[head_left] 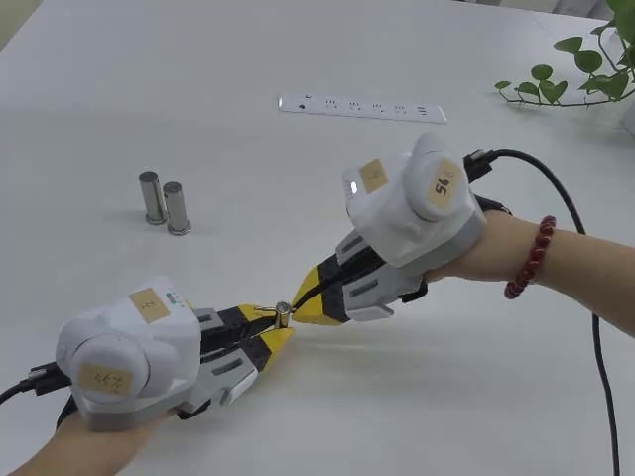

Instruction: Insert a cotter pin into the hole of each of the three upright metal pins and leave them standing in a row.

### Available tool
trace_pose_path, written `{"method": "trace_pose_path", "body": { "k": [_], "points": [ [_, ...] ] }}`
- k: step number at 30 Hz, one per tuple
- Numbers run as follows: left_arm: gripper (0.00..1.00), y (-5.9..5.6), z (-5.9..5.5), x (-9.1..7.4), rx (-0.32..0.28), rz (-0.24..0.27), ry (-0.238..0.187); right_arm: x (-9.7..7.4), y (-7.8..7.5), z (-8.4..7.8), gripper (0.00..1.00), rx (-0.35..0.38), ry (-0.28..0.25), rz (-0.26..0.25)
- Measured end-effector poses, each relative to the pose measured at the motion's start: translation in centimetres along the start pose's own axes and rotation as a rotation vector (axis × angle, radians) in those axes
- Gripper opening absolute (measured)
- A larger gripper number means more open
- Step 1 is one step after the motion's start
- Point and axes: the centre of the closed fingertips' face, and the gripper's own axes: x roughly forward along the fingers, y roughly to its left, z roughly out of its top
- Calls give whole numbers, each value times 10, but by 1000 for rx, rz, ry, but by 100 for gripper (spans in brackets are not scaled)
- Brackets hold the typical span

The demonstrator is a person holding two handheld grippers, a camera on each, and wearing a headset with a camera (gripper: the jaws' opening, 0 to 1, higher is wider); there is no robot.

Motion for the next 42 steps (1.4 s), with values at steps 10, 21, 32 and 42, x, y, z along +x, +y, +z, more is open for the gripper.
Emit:
{"method": "trace_pose_path", "body": {
  "k": [10,21,32,42],
  "points": [
    [7,1,-4,1,13,7,12,1,0,-2,7,16,5,0],
    [18,4,-8,-2,-8,14,15,0,1,-2,11,42,-6,-9],
    [32,7,-3,-8,-41,8,-7,-2,0,4,16,84,-47,-25],
    [44,6,4,-16,-66,-5,-39,0,0,12,18,114,-84,-42]
  ]
}}
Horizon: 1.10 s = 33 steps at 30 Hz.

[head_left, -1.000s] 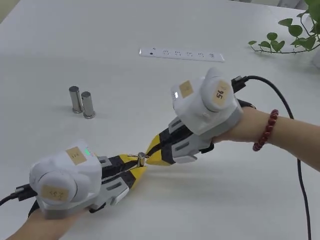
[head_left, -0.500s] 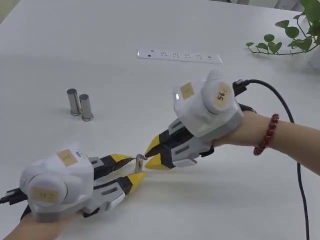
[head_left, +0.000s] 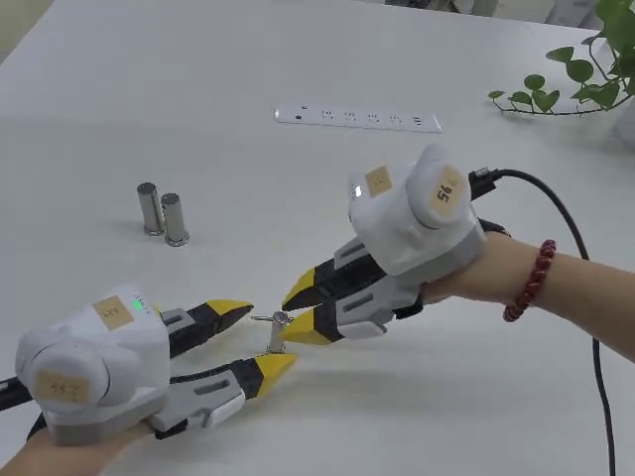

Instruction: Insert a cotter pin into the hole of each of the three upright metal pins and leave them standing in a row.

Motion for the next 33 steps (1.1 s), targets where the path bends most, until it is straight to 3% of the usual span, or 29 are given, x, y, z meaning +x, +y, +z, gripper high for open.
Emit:
{"method": "trace_pose_path", "body": {
  "k": [22,33],
  "points": [
    [61,-10,3,-13,-6,-43,-5,9,-3,0,12,21,3,-36],
    [64,-17,4,-19,3,-74,-1,10,-3,1,11,-23,-13,-32]
  ]
}}
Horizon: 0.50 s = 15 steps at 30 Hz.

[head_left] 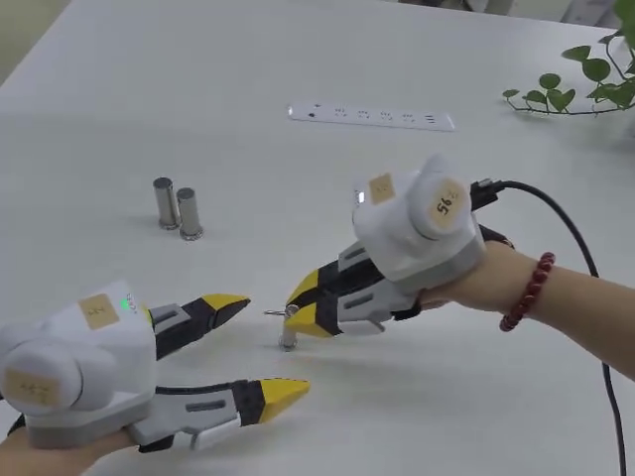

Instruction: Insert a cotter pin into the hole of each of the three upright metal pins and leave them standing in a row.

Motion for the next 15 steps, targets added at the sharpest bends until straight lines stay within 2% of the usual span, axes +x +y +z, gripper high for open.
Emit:
{"method": "trace_pose_path", "body": {
  "k": [7,15],
  "points": [
    [68,0,-1,-5,-6,-2,6,2,1,1,10,-12,-9,14],
    [71,2,3,-15,-18,15,-6,4,1,4,10,-30,-10,22]
  ]
}}
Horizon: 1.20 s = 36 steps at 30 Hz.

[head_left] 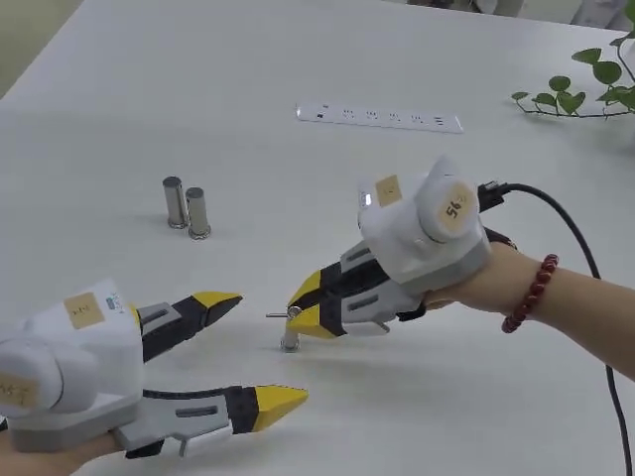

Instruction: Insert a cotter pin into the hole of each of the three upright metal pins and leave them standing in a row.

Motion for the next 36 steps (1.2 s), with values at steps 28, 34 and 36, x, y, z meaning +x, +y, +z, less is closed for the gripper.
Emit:
{"method": "trace_pose_path", "body": {
  "k": [28,34,36],
  "points": [
    [79,7,-2,-27,-18,47,3,16,-25,17,10,-28,6,9],
    [79,8,-3,-30,-22,54,4,17,-28,22,10,-34,6,19],
    [79,8,-3,-30,-25,54,5,18,-28,22,10,-36,11,24]
  ]
}}
